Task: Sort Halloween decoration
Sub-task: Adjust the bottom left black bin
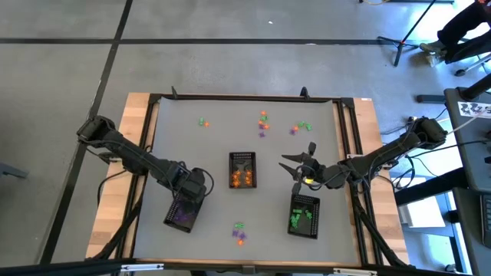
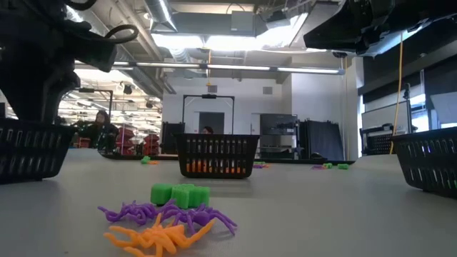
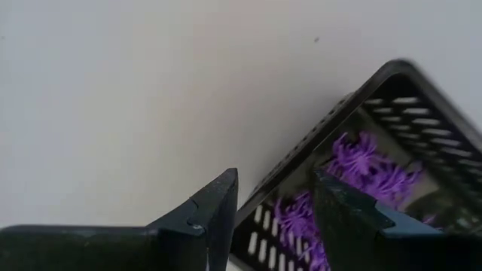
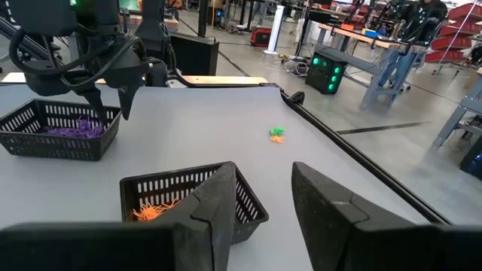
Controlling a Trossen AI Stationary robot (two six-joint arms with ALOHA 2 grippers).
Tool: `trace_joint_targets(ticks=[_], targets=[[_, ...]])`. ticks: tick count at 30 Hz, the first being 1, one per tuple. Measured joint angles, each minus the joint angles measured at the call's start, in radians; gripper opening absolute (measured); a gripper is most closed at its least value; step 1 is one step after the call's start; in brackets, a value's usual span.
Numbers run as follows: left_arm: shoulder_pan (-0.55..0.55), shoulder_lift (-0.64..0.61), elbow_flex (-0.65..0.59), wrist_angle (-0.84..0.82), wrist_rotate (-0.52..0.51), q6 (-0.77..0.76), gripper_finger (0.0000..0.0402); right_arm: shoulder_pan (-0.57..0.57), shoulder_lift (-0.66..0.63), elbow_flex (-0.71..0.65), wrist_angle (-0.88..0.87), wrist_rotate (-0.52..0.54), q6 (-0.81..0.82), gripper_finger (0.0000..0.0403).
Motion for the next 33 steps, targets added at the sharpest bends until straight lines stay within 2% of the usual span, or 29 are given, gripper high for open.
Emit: trace_joint_targets(ticks=[6, 10, 15, 20, 24, 33], targets=[[-0.02, 0.0, 0.0, -0.014, -0.037, 0.101, 0.0155, 0.0, 0.0, 0.0, 0.0, 0.0, 0.0, 0.0129], [-0.027, 0.0, 0.0, -0.014, -0.074, 0.113, 0.0155, 0.0, 0.0, 0.0, -0.004, 0.0, 0.0, 0.0129], [-0.037, 0.0, -0.01, 0.0, -0.074, 0.167, 0.0155, 0.0, 0.0, 0.0, -0.014, 0.0, 0.005, 0.0129], [-0.034, 0.0, -0.085, 0.058, -0.045, 0.213, 0.0155, 0.0, 0.0, 0.0, -0.015, 0.0, 0.006, 0.0129], [-0.018, 0.001, -0.133, 0.089, -0.031, 0.15, 0.0155, 0.0, 0.0, 0.0, -0.014, 0.006, 0.008, 0.0129], [0.007, 0.001, -0.141, 0.089, 0.005, -0.148, 0.0132, 0.0, 0.0, 0.0, -0.014, 0.024, 0.008, 0.0129]])
